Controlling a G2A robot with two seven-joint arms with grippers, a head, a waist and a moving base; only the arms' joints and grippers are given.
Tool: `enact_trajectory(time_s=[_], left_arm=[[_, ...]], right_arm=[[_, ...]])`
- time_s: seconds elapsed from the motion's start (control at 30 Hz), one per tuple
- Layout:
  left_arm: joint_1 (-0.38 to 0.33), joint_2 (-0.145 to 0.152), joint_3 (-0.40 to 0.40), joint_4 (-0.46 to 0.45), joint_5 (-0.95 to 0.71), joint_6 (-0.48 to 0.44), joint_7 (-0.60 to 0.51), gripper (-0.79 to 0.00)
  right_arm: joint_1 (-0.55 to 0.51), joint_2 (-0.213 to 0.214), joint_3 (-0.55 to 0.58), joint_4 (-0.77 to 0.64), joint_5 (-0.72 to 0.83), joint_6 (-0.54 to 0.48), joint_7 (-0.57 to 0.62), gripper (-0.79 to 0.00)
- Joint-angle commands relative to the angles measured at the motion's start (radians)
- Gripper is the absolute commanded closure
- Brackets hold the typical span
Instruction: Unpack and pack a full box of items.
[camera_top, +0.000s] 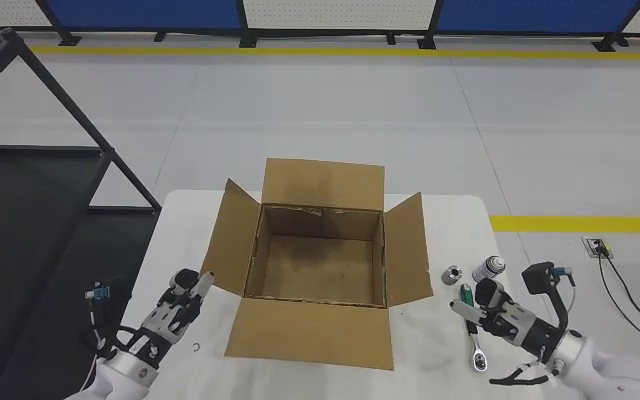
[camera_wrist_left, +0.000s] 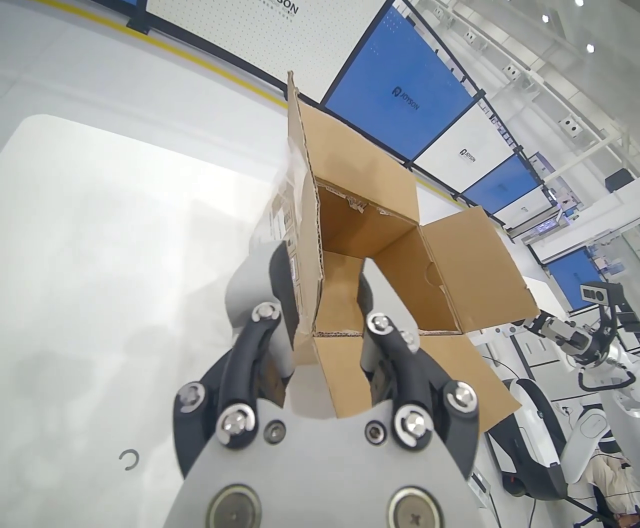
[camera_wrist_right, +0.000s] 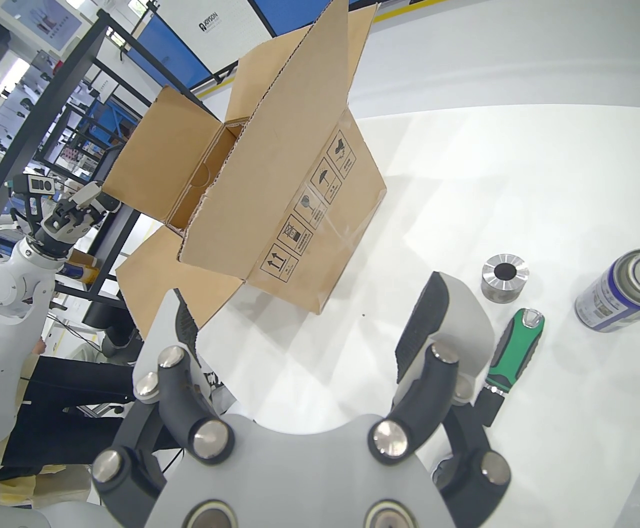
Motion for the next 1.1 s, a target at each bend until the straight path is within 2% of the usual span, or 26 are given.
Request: enact_trajectory(time_s=[0.0, 0.27, 0.5, 0.67, 0.87, 1.07], left_arm=[[0.003, 0.0, 0.001, 0.004, -0.011, -0.01, 0.011, -0.785], [0.058, -0.002, -0.018, -0.026, -0.054, -0.085, 0.059, -0.785], [0.172, -0.008, -0.034, -0.094, -0.082, -0.182, 0.167, -0.785], [0.258, -0.013, -0.023, -0.107, -0.122, -0.308, 0.224, -0.785], [0.306, -0.008, -0.034, -0.08, -0.164, -0.486, 0.182, -0.785], [0.311, -0.006, -0.021, -0.091, -0.141, -0.509, 0.156, -0.785]], right_arm=[[0.003, 0.002, 0.0, -0.017, -0.005, 0.016, 0.011, -0.785], [0.018, 0.007, -0.024, -0.093, -0.04, 0.084, 0.04, -0.785], [0.062, 0.01, -0.075, -0.135, -0.075, 0.152, 0.073, -0.785], [0.102, 0.013, -0.116, -0.171, -0.111, 0.209, 0.106, -0.785], [0.154, 0.015, -0.164, -0.186, -0.139, 0.246, 0.135, -0.785], [0.132, 0.019, -0.141, -0.215, -0.152, 0.246, 0.128, -0.785]])
